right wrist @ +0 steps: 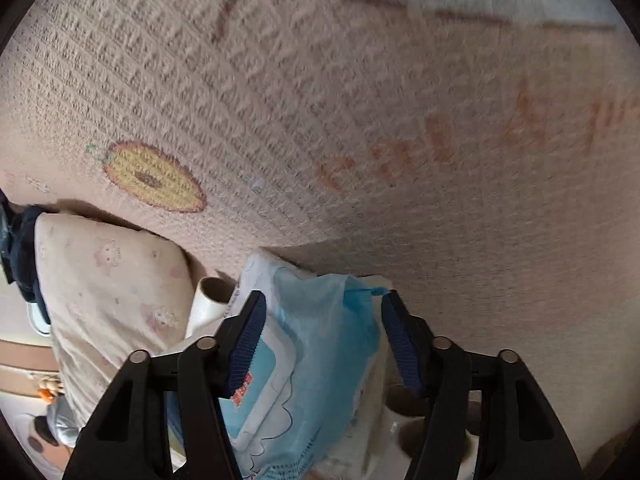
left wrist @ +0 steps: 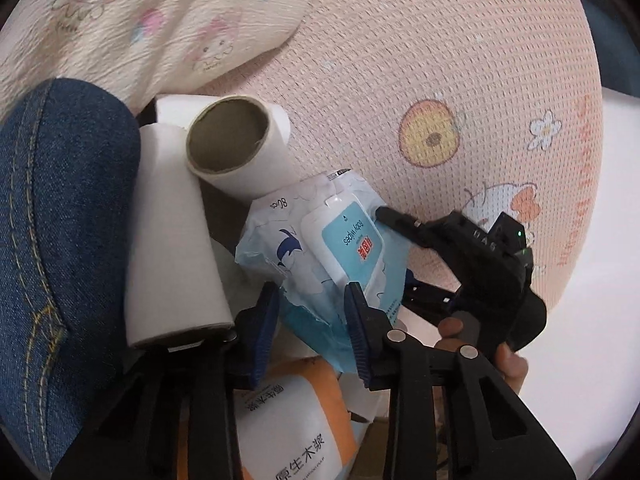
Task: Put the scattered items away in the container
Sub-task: 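Lower the left gripper onto the blue baby-wipes pack, then close the left gripper on the baby-wipes pack and lift it, then carry the baby-wipes pack with the left gripper toward the cardboard box, then lower the held baby-wipes pack into the cardboard box with the left gripper, then open the left gripper and press the wipes pack down beside the boxes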
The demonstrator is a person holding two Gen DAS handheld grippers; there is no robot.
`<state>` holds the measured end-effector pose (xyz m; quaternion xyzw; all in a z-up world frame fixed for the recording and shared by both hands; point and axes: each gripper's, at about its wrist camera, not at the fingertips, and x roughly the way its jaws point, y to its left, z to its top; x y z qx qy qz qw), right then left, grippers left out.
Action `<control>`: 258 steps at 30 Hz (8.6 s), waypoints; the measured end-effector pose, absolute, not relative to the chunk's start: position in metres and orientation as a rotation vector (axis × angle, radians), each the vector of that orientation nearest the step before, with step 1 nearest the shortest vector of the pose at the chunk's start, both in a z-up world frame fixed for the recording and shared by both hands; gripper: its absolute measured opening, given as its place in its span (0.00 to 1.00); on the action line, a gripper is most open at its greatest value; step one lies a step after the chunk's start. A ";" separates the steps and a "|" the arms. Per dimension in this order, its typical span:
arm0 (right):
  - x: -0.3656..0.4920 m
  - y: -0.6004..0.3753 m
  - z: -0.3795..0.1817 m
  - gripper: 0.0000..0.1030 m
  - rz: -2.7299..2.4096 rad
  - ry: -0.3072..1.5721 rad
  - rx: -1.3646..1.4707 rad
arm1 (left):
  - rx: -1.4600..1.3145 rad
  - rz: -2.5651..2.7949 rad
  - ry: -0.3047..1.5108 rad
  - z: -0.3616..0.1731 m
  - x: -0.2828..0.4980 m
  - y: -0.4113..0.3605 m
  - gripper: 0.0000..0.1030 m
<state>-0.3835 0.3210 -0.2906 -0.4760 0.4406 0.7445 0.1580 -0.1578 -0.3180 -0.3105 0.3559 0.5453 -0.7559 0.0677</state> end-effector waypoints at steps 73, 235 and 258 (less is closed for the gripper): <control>-0.081 0.079 -0.183 0.21 1.964 0.933 -1.069 | 1.514 -2.894 1.013 -0.239 -0.034 -0.169 0.29; 0.199 0.193 -0.119 0.59 1.550 1.101 -1.025 | 2.228 -2.854 0.650 -0.173 -0.203 0.176 0.58; 0.200 0.201 -0.144 0.58 1.251 0.996 -1.302 | 2.555 -2.466 0.804 -0.232 -0.210 0.172 0.60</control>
